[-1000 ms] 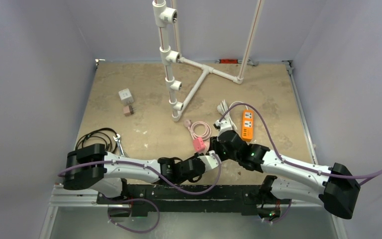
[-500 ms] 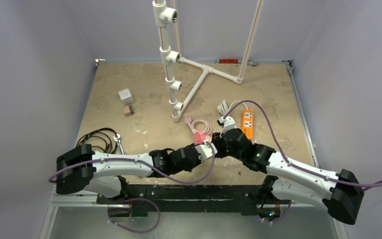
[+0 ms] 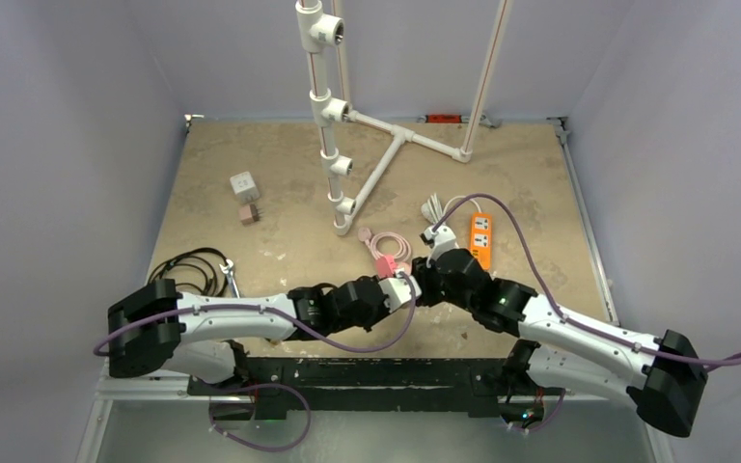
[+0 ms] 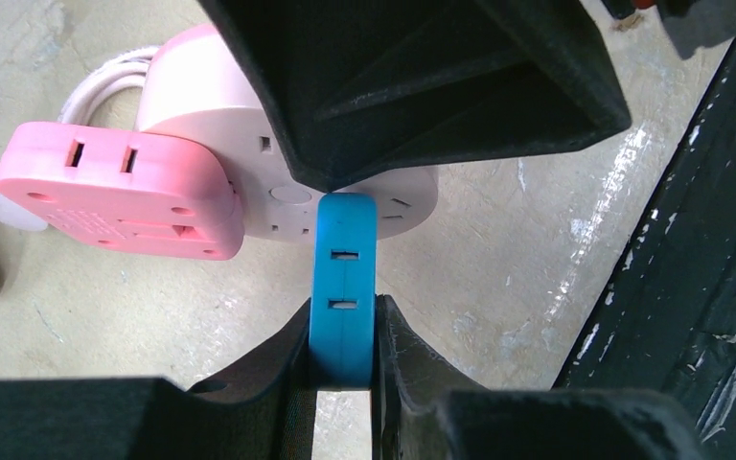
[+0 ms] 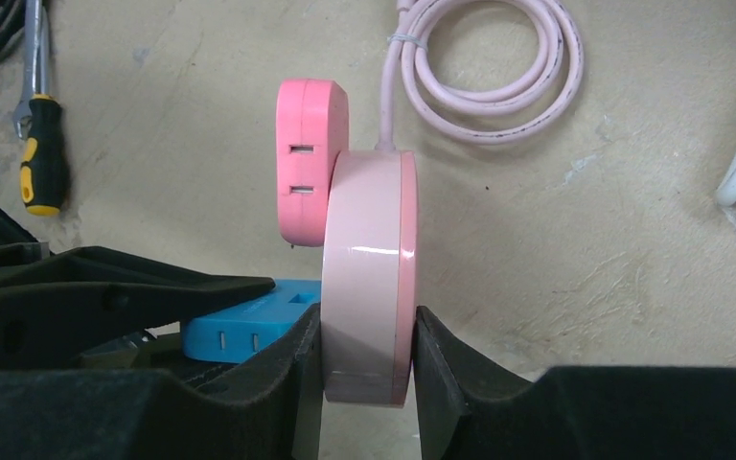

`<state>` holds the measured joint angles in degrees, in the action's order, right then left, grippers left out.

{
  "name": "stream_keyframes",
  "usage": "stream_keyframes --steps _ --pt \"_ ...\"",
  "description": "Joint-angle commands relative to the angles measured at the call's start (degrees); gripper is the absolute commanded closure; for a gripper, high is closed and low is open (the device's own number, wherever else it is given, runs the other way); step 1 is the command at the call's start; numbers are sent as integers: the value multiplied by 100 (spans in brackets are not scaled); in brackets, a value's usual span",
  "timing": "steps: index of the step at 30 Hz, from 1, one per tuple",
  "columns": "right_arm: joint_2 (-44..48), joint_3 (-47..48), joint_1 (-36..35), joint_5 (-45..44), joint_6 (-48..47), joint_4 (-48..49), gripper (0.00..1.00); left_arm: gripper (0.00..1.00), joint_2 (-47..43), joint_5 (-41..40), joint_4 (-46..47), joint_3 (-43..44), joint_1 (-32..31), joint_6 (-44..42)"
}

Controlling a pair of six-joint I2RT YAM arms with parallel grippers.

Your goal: Pull the plug off the socket

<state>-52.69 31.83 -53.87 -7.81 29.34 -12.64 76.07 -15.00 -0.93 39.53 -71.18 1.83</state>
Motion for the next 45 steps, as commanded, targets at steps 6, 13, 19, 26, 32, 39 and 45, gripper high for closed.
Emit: stream_keyframes --steps 6,13,19,26,32,39,45 --pt "-607 305 -133 303 264 -94 100 100 639 -1352 -528 523 -534 137" --pt "-1007 481 -133 -259 473 -101 100 100 1049 -1455 -639 975 -1122 234" --pt "-985 468 -133 -127 502 69 100 100 860 -1508 -422 787 -1123 206" --pt "-649 299 -133 129 498 4 100 100 194 -1106 -163 240 -489 174" --pt "-316 100 -133 470 436 -74 100 100 -240 -833 -74 -23 148 7" --pt "-209 122 -133 607 261 -342 100 100 -283 -877 -251 5 490 -154" --pt "-298 179 -133 328 327 -375 100 100 -73 -601 -418 148 476 -114"
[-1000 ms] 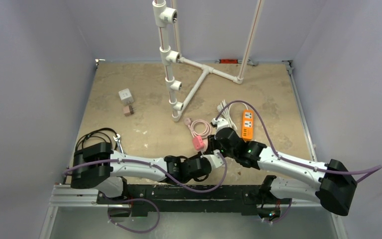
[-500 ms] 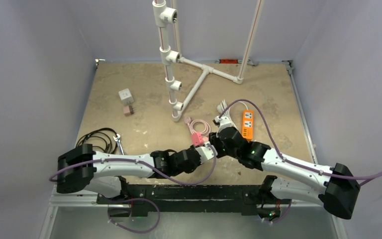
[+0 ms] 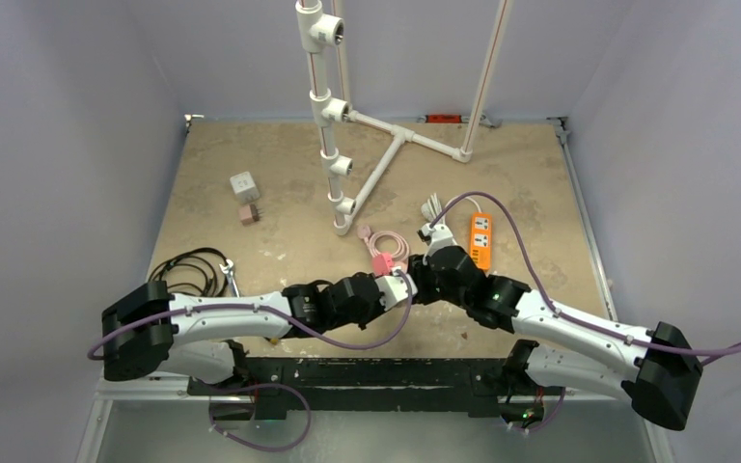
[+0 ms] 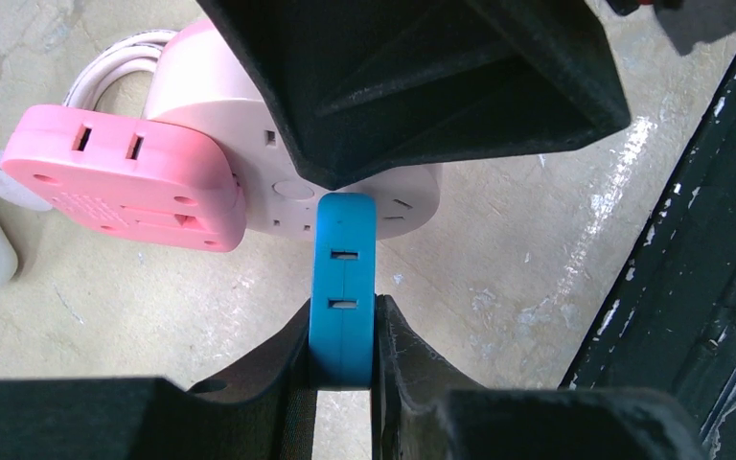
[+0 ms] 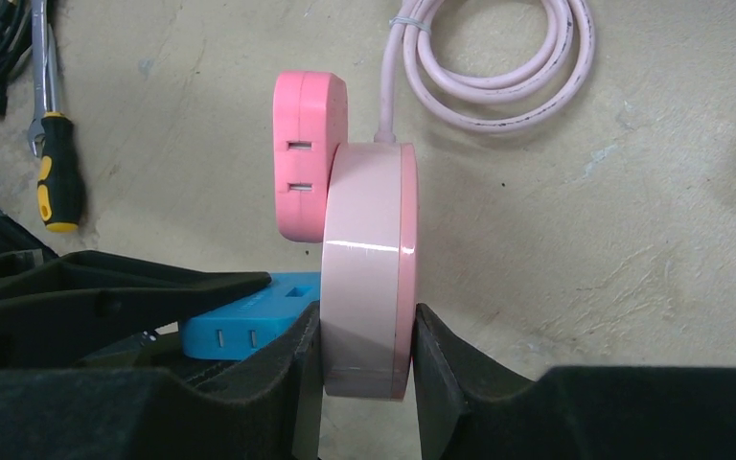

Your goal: Pull the plug off the socket

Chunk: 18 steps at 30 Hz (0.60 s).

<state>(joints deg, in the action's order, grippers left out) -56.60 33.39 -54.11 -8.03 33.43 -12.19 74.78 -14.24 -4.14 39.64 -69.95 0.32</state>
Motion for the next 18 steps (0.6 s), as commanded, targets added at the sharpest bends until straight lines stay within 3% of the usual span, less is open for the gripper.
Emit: stream_keyframes --steps 1,12,18 --pt "35 41 -109 300 -68 -427 100 100 64 -641 -122 153 332 65" --pt "-633 219 -45 140 189 -180 100 100 61 -733 -306 254 -478 390" --pt "-816 338 23 217 107 -39 100 100 85 -832 -259 185 -585 474"
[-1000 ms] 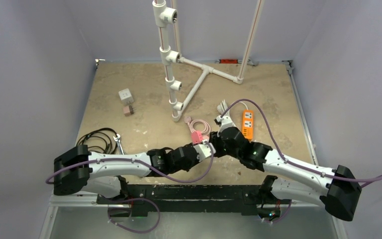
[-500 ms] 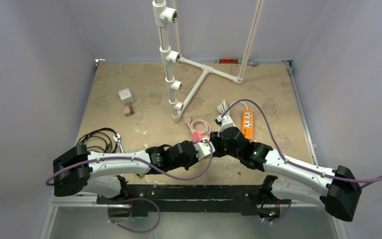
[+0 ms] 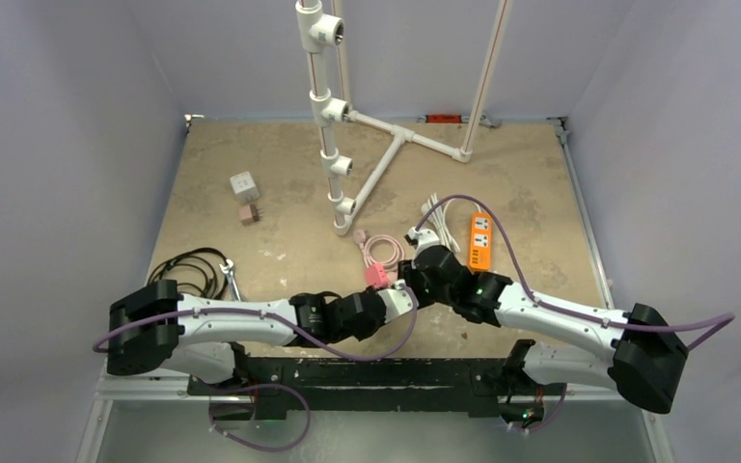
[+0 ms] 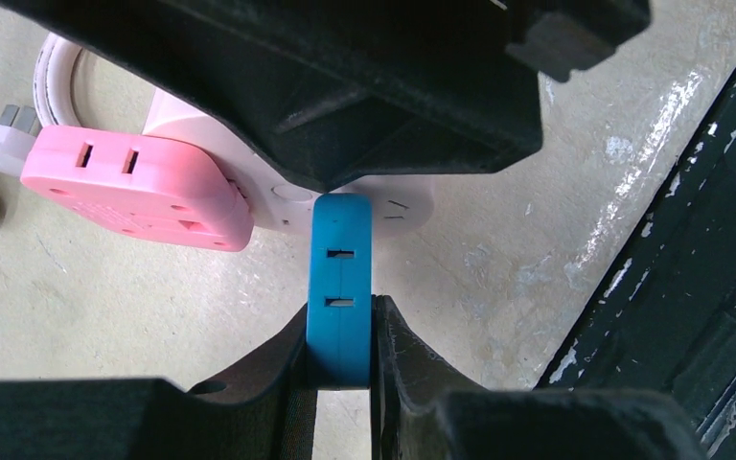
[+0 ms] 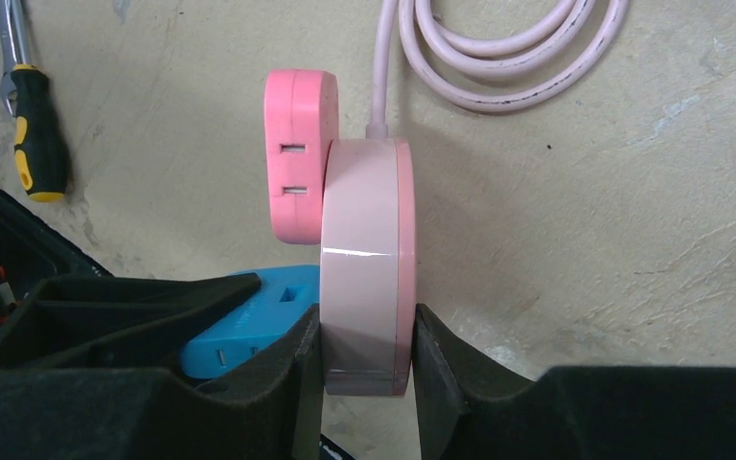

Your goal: Pull the plug off the socket

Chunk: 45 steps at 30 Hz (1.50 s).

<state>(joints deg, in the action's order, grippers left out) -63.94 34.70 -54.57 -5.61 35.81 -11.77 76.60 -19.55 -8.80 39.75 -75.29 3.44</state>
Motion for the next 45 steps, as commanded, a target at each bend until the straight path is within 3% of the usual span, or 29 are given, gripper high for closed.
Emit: stream_keyframes --steps 1,12,22,28,37,45 --pt "-91 200 69 -3 -132 -65 100 100 -150 -357 242 136 -56 139" --pt "461 37 69 104 -68 -348 100 100 -696 -432 322 -181 849 -32" --pt "750 133 64 12 -240 -779 100 100 -509 -820 206 -120 976 -59" --pt "545 143 69 -174 -156 -701 100 100 -417 -312 292 -7 923 -178" --pt "9 68 69 160 -47 -4 100 100 -505 -268 575 88 104 -311" --pt "-254 200 78 272 -66 214 100 100 -232 -370 746 114 -56 -223"
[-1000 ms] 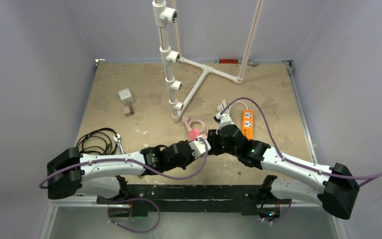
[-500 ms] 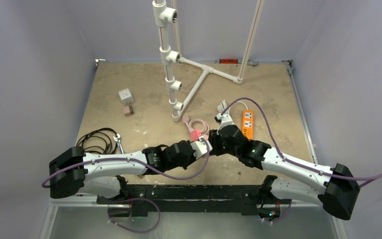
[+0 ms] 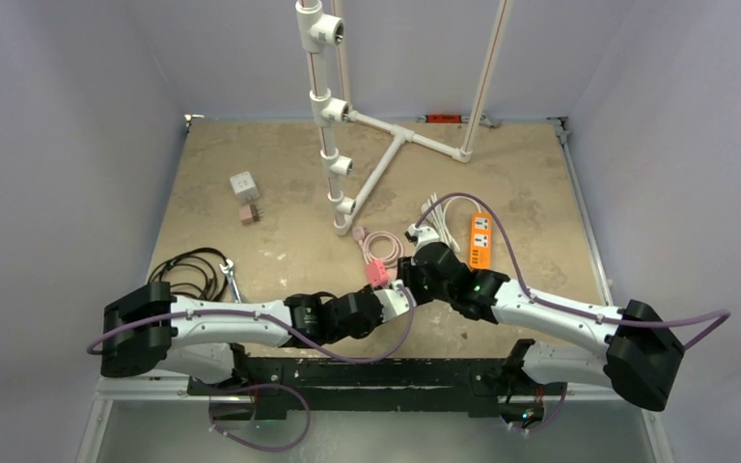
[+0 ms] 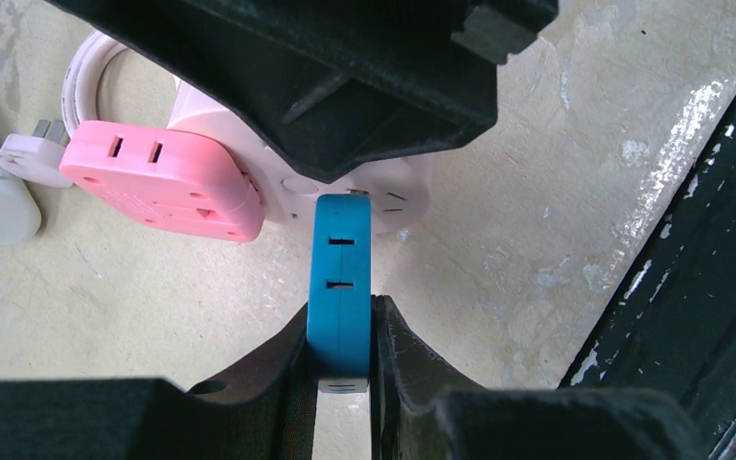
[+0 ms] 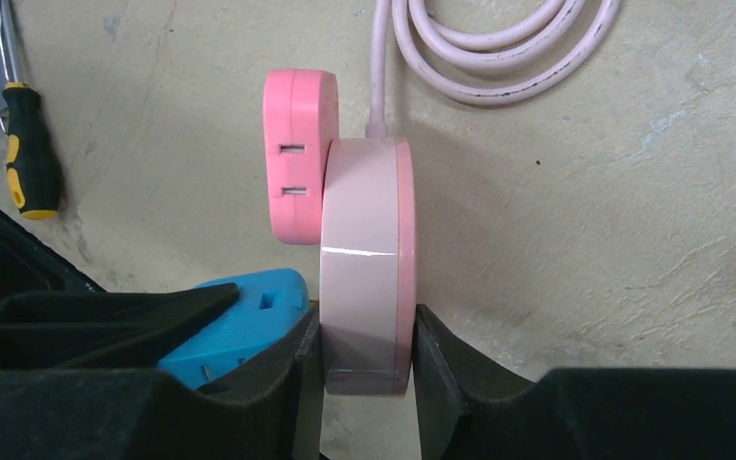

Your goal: Pull the plug off the socket

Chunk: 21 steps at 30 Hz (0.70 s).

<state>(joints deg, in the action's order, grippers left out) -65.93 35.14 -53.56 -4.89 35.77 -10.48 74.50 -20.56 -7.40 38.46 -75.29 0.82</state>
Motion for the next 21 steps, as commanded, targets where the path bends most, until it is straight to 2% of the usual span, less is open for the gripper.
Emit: stream_keyframes --steps 1,6,12,21 --pt "-19 149 -23 188 -61 73 100 100 -70 -337 613 214 -50 23" --pt "197 93 -14 69 -37 -61 100 100 -538 -326 567 56 164 55" --pt "483 37 81 -139 -15 -302 100 100 -1097 28 356 -115 882 325" --pt "1169 -94 750 -167 -77 -565 100 100 -1362 -51 -88 160 990 744"
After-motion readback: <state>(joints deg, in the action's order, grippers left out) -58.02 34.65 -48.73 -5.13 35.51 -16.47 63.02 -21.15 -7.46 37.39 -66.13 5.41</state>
